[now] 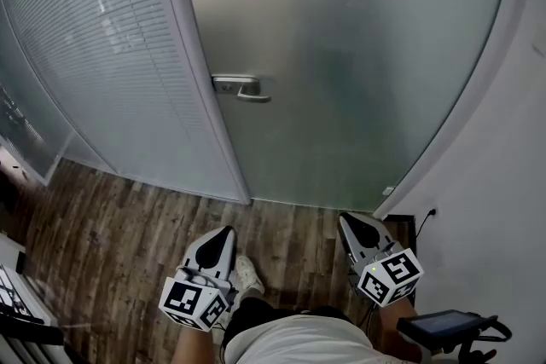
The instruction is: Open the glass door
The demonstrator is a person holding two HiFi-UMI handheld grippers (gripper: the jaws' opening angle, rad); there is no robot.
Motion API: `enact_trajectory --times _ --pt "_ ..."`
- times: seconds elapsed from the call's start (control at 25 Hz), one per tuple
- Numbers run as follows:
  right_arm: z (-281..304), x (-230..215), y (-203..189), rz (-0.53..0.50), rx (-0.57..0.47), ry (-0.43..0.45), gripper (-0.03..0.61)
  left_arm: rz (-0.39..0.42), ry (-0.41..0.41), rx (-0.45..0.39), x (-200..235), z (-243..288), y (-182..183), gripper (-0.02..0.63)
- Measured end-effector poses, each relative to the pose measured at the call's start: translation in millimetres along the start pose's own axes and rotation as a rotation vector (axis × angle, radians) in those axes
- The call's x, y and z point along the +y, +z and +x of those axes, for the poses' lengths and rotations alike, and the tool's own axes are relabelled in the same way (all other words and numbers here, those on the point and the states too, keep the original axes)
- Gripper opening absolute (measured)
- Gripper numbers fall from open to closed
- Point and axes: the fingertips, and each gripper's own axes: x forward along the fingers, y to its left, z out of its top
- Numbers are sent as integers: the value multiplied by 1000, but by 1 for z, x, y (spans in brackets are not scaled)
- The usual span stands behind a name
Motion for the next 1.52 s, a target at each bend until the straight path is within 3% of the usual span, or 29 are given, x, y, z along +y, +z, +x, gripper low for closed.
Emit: enact_trajectory --times 0.36,0.56,0.8,0.92,1.16,1.52 --pt "124 6 12 -9 51 2 3 -26 -49 -19 104 77 22 -6" --pt "197 18 23 -21 58 -1 3 44 -48 7 177 102 30 -6" --pt "267 19 38 -24 94 -93 3 100 -124 12 238 137 55 -6" --pt "291 15 42 -33 133 -143 3 83 -134 -1 264 149 65 -6" --pt "319 -2 38 -40 141 -149 3 57 -162 13 278 173 55 -6" --pt "350 -40 22 -87 164 -71 23 49 -131 61 269 201 32 -6"
